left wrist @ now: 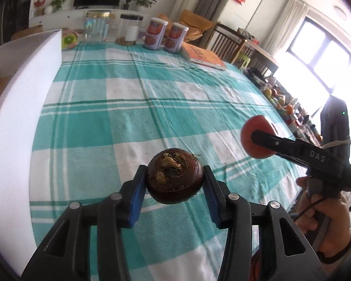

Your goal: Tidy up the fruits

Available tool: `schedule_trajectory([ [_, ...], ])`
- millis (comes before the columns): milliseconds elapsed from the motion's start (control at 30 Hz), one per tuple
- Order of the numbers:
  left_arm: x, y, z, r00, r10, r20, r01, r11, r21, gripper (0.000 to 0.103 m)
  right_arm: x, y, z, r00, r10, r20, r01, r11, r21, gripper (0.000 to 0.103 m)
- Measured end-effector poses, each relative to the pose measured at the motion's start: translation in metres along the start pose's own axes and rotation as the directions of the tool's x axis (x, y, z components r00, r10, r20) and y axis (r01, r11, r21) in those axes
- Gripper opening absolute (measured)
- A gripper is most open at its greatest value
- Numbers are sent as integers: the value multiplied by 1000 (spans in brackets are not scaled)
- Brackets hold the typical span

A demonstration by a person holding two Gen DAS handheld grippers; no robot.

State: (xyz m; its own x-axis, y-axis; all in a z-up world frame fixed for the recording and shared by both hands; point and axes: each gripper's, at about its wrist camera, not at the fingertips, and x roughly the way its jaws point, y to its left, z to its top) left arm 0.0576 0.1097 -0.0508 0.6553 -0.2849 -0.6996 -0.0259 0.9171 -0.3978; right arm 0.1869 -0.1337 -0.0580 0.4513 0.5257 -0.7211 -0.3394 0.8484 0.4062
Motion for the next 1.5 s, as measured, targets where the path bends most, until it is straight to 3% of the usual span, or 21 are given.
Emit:
schedule_trajectory([
  [67, -49, 6, 2, 997, -67, 34, 68, 997, -44, 48, -3, 45, 6, 997, 72, -9, -72, 995, -67, 69],
  [133, -94, 24, 8, 994, -69, 90, 77, 994, -79, 48, -1, 102, 10, 988, 149, -34, -153, 976, -152, 69],
  [233, -147, 72, 20, 983, 74, 169, -49, 988, -150, 48, 12, 193, 11, 963, 250, -103, -269, 919, -287, 69],
  [333, -157, 138, 33, 944, 300, 136, -266, 938, -223, 48, 40, 281, 4, 943, 277, -184, -330, 845, -421, 69],
  [433, -136, 210, 36, 892, 453, 2, -432, 853, -291, 48, 80, 353, -13, 932, 223, -286, -348, 773, -531, 69],
  [533, -120, 261, 28, 860, 496, -116, -504, 796, -336, 48, 121, 400, -36, 919, 127, -373, -345, 715, -607, 69],
  [600, -116, 282, 22, 850, 498, -171, -524, 769, -365, 49, 146, 418, -55, 911, 36, -410, -322, 684, -655, 69],
  [667, -115, 292, 18, 868, 454, -201, -495, 766, -409, 49, 167, 427, -71, 904, -43, -426, -294, 661, -690, 69],
  [733, -120, 288, 19, 849, 493, -187, -526, 766, -370, 65, 184, 431, -83, 892, -94, -442, -280, 651, -705, 70],
  [800, -129, 283, 19, 841, 519, -154, -538, 769, -346, 78, 191, 429, -88, 887, -105, -449, -278, 655, -703, 70],
  [867, -140, 276, 16, 832, 541, -122, -548, 766, -337, 80, 190, 420, -85, 892, -91, -444, -272, 675, -685, 72],
  [933, -153, 262, 14, 811, 583, -59, -570, 762, -307, 81, 174, 410, -75, 913, -52, -406, -256, 700, -667, 97],
  [967, -159, 254, 14, 791, 611, -22, -590, 754, -287, 82, 165, 405, -69, 923, -31, -383, -250, 709, -659, 103],
  [1067, -179, 227, 8, 721, 689, 76, -651, 711, -263, 91, 131, 392, -48, 949, 29, -314, -231, 742, -629, 103],
  [1133, -193, 212, 2, 655, 747, 111, -704, 657, -270, 92, 106, 383, -39, 964, 46, -262, -200, 774, -601, 103],
  [1167, -196, 205, 1, 640, 761, 105, -717, 641, -273, 92, 96, 378, -37, 969, 52, -241, -188, 790, -584, 103],
  [1200, -198, 200, 0, 639, 763, 99, -719, 638, -277, 92, 88, 374, -35, 973, 57, -224, -178, 805, -566, 103],
  [1300, -204, 194, -6, 676, 730, 106, -677, 671, -302, 92, 68, 362, -43, 979, 59, -196, -157, 834, -530, 103],
  [1433, -204, 193, -12, 668, 742, 64, -694, 651, -308, 92, 61, 355, -55, 982, 31, -188, -123, 857, -501, 103],
  [1500, -204, 193, -15, 679, 733, 43, -688, 655, -314, 92, 63, 357, -58, 982, 13, -189, -109, 856, -505, 103],
])
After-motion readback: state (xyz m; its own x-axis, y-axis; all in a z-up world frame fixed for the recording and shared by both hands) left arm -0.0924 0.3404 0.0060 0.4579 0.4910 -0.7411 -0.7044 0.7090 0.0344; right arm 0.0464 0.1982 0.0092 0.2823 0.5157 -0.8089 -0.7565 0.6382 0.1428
